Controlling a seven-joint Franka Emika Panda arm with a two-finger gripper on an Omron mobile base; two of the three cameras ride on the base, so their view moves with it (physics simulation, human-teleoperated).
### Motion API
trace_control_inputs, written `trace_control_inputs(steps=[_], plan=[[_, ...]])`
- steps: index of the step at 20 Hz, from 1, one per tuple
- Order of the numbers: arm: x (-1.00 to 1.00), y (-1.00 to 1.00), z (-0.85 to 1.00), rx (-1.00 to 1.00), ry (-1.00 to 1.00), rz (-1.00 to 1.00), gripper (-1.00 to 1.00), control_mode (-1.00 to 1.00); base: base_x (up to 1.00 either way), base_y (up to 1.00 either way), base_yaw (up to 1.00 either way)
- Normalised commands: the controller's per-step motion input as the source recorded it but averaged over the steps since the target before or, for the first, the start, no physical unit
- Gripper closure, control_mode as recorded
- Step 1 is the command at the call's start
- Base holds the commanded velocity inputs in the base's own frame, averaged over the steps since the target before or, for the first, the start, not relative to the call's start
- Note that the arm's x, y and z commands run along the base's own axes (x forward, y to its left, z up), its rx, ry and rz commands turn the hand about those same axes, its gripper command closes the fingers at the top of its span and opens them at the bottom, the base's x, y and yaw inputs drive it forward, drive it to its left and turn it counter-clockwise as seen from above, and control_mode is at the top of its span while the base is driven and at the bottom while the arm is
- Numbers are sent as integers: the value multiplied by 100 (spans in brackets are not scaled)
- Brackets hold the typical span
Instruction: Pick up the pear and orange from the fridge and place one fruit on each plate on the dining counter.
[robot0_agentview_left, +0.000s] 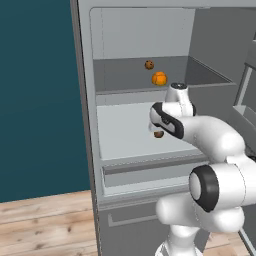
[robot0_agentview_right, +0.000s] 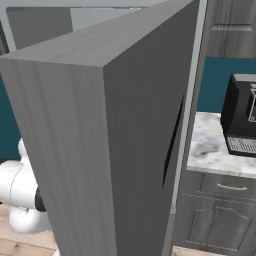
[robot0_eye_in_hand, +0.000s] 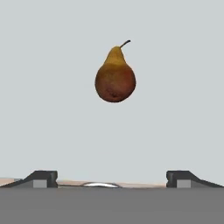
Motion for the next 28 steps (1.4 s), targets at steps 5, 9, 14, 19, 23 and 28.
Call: trace_control_inputs(steps=[5,9,14,19,23,28], plan=[[37,0,-23,0,3,0,-100,-100,0,0,0],[33,0,-24,0,1,0,-100,-100,0,0,0],[34,0,-27,0,0,0,-100,-100,0,0,0],[34,0,-18,0,4,0,-100,-100,0,0,0],[29,0,-9,0,6,0,-100,-100,0,0,0],[23,0,-8,0,5,0,-100,-100,0,0,0]])
